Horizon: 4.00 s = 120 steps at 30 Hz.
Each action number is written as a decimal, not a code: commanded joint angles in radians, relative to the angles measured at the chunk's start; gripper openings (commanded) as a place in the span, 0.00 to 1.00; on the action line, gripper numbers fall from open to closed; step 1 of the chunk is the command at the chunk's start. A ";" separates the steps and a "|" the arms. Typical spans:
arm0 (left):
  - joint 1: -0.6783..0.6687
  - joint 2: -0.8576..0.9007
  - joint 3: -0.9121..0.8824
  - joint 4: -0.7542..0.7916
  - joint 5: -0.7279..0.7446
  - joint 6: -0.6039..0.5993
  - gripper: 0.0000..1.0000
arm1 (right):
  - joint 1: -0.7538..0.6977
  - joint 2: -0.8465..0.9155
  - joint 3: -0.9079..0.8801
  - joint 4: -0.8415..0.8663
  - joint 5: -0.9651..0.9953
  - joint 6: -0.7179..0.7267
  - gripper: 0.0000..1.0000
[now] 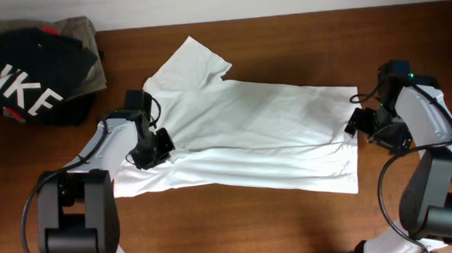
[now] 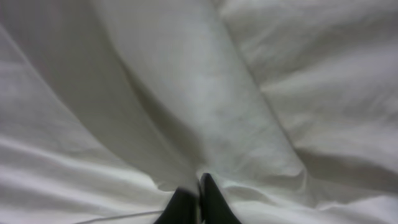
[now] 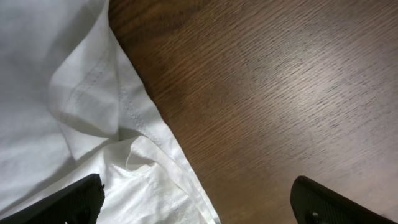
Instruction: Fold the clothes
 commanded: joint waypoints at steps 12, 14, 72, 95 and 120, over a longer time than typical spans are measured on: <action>-0.004 0.009 0.020 0.235 0.058 0.000 0.01 | -0.003 0.000 0.016 -0.002 -0.010 0.011 0.99; -0.004 0.009 0.020 0.280 0.058 0.000 0.01 | -0.003 0.000 0.016 -0.002 -0.010 0.011 0.99; 0.125 0.083 0.150 0.042 0.092 -0.038 0.44 | -0.003 0.000 0.000 -0.010 -0.016 0.011 0.99; 0.142 0.140 0.184 0.190 0.020 -0.068 0.13 | -0.003 0.000 0.000 -0.020 -0.016 0.010 0.99; 0.027 0.119 0.532 0.240 0.255 0.346 0.83 | -0.004 -0.001 0.246 -0.111 -0.119 -0.118 0.99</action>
